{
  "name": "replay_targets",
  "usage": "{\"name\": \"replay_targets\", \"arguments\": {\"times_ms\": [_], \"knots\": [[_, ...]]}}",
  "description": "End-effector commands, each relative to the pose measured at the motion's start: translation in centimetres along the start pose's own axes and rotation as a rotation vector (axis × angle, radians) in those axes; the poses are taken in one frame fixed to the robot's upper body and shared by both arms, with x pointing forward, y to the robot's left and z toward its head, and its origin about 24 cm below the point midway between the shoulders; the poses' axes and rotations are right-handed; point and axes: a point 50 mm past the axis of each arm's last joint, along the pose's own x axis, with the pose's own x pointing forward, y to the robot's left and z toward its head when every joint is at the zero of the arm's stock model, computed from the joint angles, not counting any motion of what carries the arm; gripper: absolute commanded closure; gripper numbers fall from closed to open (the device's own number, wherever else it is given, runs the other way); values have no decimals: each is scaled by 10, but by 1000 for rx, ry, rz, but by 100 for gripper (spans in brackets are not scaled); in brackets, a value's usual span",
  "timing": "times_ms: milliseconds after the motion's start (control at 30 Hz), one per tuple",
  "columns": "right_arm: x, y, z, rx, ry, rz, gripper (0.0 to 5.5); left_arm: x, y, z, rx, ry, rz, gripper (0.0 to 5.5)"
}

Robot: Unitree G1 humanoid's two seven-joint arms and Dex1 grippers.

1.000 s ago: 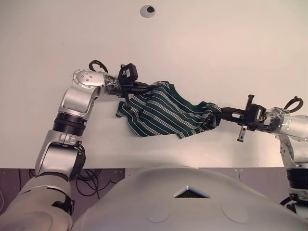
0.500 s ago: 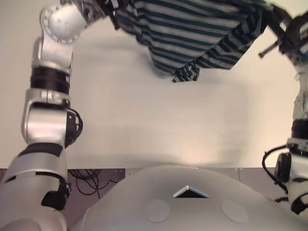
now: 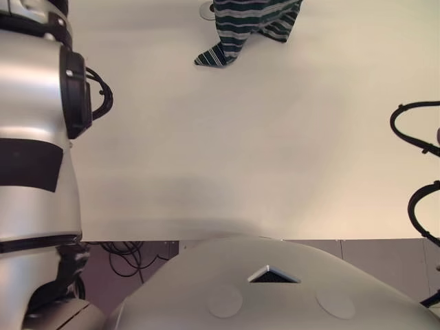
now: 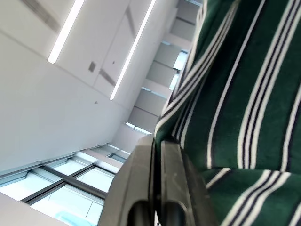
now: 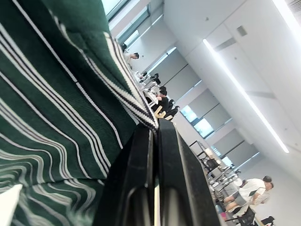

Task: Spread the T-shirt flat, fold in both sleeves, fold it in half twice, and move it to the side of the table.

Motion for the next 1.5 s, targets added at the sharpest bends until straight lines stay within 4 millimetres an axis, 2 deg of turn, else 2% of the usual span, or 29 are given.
{"name": "replay_targets", "arguments": {"times_ms": [33, 167, 267, 467, 567, 633, 700, 733, 767, 833, 900, 967, 1067, 1133, 1233, 1367, 1500], "knots": [[-4, -19, 6, -23, -30, -30, 550, 1, 11, 3, -5, -2, 22, 549], [-12, -20, 8, -26, -127, -25, 550, -5, 12, -1, 10, -43, 24, 549], [-28, -22, 6, -48, -228, -11, 550, -12, 10, -3, 9, -97, -10, 549], [-81, -19, 30, -137, -511, 4, 550, -39, 10, -9, -107, -303, -98, 549], [-110, 0, 31, -131, -559, 141, 550, -60, -9, -14, -156, -411, -242, 549], [-147, 34, 26, -26, -599, 383, 550, -94, -37, -17, -252, -508, -435, 549], [-196, 77, 12, 145, -520, 704, 550, -150, -68, -16, -482, -551, -734, 549], [-223, 99, 4, 260, -437, 863, 550, -185, -87, -13, -609, -536, -941, 549], [-243, 113, 0, 342, -374, 971, 550, -212, -99, -7, -710, -517, -1105, 549], [-287, 142, -16, 487, -166, 1217, 550, -271, -129, -1, -780, -418, -1453, 549], [-318, 159, -28, 550, -10, 1372, 550, -307, -148, 1, -789, -325, -1639, 549], [-327, 167, -37, 518, 58, 1393, 550, -314, -167, -4, -707, -243, -1622, 549], [-322, 170, -48, 378, 77, 1318, 550, -314, -187, -9, -494, -173, -1537, 549], [-321, 168, -42, 362, 43, 1278, 550, -315, -196, -9, -407, -167, -1491, 549], [-326, 168, -35, 346, 58, 1261, 550, -323, -206, -3, -365, -186, -1449, 549], [-338, 170, -31, 391, 163, 1266, 550, -333, -212, -2, -343, -170, -1434, 549], [-350, 165, -20, 516, 229, 1323, 550, -344, -202, 5, -410, -184, -1489, 549]]}}
